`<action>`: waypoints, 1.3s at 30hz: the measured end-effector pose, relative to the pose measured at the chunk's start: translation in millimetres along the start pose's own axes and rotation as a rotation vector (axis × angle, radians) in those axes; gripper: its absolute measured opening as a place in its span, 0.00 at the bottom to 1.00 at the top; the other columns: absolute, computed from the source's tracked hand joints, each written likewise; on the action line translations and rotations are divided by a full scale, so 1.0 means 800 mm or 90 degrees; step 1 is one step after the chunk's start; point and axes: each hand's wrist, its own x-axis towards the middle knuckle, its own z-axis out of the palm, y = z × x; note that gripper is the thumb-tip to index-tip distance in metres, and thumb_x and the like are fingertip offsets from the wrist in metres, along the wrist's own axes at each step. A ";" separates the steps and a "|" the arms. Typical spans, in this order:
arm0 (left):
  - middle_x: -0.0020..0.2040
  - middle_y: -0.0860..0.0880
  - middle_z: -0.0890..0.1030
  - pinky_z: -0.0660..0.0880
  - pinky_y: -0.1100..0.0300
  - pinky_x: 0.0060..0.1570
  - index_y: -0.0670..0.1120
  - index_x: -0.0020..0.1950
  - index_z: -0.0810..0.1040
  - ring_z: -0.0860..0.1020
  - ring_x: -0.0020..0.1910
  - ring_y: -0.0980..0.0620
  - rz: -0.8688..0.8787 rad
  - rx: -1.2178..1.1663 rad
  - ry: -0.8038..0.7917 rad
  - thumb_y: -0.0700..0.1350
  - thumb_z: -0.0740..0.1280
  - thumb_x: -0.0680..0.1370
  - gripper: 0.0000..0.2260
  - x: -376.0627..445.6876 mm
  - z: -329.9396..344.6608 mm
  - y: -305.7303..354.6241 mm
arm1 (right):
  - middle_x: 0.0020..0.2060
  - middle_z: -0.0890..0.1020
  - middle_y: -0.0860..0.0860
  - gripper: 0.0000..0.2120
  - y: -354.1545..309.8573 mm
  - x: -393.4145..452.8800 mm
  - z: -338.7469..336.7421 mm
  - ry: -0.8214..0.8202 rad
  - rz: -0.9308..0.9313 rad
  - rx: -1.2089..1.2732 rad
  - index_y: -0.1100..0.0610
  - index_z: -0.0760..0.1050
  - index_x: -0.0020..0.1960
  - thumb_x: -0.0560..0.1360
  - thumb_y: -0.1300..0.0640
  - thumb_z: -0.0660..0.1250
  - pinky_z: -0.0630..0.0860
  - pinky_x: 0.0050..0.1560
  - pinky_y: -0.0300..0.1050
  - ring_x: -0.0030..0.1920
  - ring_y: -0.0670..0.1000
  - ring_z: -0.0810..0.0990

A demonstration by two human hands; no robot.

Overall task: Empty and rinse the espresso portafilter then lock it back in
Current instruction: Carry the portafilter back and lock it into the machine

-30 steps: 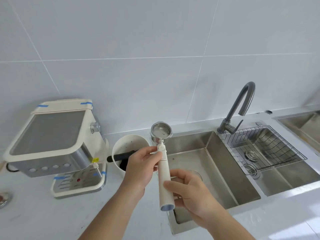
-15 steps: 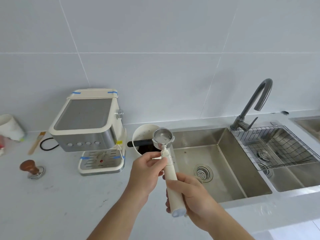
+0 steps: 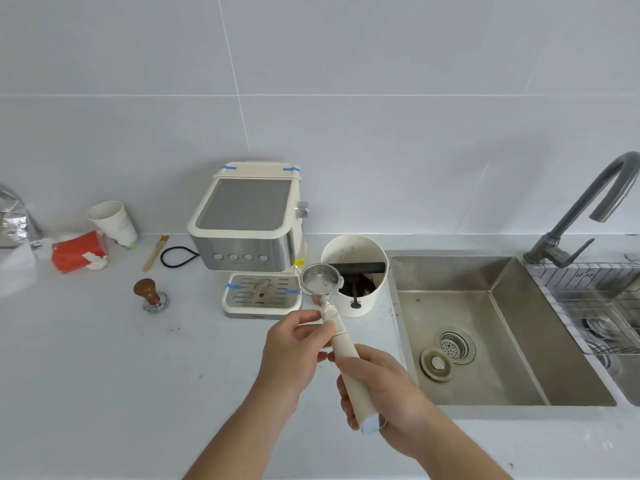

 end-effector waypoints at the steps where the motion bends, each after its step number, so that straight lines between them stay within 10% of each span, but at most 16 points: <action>1: 0.39 0.50 0.87 0.81 0.54 0.44 0.46 0.52 0.80 0.85 0.40 0.51 -0.001 0.003 -0.002 0.41 0.72 0.73 0.09 0.002 -0.011 -0.001 | 0.31 0.75 0.56 0.21 0.003 0.004 0.009 -0.002 0.002 0.001 0.68 0.75 0.57 0.68 0.55 0.69 0.71 0.27 0.44 0.27 0.54 0.72; 10: 0.44 0.51 0.86 0.81 0.56 0.46 0.52 0.50 0.82 0.84 0.44 0.53 0.050 0.181 -0.079 0.43 0.70 0.75 0.06 0.054 -0.149 0.013 | 0.31 0.75 0.57 0.18 0.034 0.061 0.100 0.038 0.001 0.043 0.65 0.76 0.57 0.70 0.57 0.69 0.70 0.27 0.44 0.27 0.55 0.71; 22: 0.46 0.63 0.81 0.67 0.80 0.49 0.51 0.51 0.83 0.77 0.45 0.71 0.475 0.515 -0.090 0.45 0.70 0.76 0.06 0.164 -0.242 0.131 | 0.32 0.74 0.57 0.18 0.087 0.129 0.152 0.118 0.031 0.096 0.67 0.73 0.60 0.73 0.61 0.69 0.70 0.27 0.45 0.27 0.55 0.71; 28: 0.59 0.53 0.82 0.69 0.63 0.59 0.47 0.58 0.81 0.77 0.60 0.53 0.587 0.657 -0.157 0.50 0.67 0.77 0.12 0.235 -0.213 0.168 | 0.33 0.77 0.57 0.15 0.095 0.168 0.165 0.151 0.037 0.113 0.69 0.73 0.58 0.74 0.64 0.68 0.72 0.30 0.46 0.30 0.56 0.74; 39: 0.78 0.54 0.62 0.56 0.56 0.73 0.57 0.73 0.67 0.59 0.76 0.55 0.548 0.830 -0.352 0.60 0.60 0.79 0.23 0.314 -0.194 0.174 | 0.36 0.76 0.58 0.15 0.093 0.223 0.190 0.133 0.041 0.227 0.63 0.70 0.58 0.72 0.68 0.66 0.71 0.28 0.45 0.28 0.55 0.73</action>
